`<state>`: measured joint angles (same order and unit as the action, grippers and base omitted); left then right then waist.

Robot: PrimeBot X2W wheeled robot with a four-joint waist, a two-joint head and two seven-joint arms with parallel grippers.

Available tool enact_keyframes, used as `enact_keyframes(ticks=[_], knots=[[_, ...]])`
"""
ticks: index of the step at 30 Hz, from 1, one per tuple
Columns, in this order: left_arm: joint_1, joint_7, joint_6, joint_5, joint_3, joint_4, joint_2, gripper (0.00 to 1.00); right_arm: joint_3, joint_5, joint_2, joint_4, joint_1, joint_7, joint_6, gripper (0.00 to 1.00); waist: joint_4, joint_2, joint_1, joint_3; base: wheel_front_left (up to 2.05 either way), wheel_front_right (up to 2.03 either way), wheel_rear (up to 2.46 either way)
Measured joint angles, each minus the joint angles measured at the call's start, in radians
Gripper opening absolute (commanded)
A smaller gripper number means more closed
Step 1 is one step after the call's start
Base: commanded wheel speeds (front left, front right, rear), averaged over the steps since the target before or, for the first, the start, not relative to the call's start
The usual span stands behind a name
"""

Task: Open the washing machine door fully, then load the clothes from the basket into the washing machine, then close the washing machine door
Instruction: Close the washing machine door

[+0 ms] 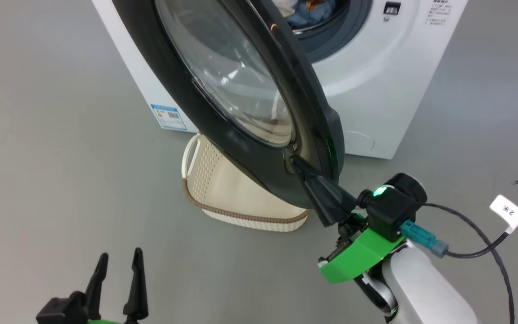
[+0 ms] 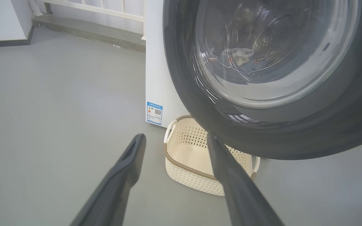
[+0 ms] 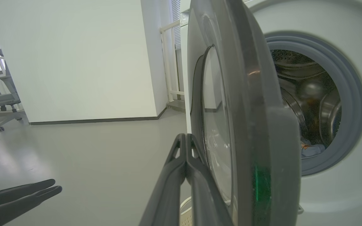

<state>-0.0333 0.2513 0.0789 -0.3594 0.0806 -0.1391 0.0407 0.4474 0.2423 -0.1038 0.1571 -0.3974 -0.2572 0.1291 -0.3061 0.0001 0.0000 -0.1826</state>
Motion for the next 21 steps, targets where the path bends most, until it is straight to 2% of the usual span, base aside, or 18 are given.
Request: enact_keyframes(ticks=[13,21], knots=[[0.043,0.001,-0.029,-0.038,0.038,0.02,-0.002,1.0,-0.016,0.003,-0.035,0.011,-0.085,0.0,0.0,0.0,0.0,0.0,0.0,-0.113,0.0,0.0,0.0],[0.08,0.003,-0.04,-0.075,0.094,0.044,-0.003,1.0,-0.045,0.01,-0.074,0.015,-0.157,0.0,0.0,0.0,0.005,0.0,0.0,-0.169,0.0,0.0,0.0]])
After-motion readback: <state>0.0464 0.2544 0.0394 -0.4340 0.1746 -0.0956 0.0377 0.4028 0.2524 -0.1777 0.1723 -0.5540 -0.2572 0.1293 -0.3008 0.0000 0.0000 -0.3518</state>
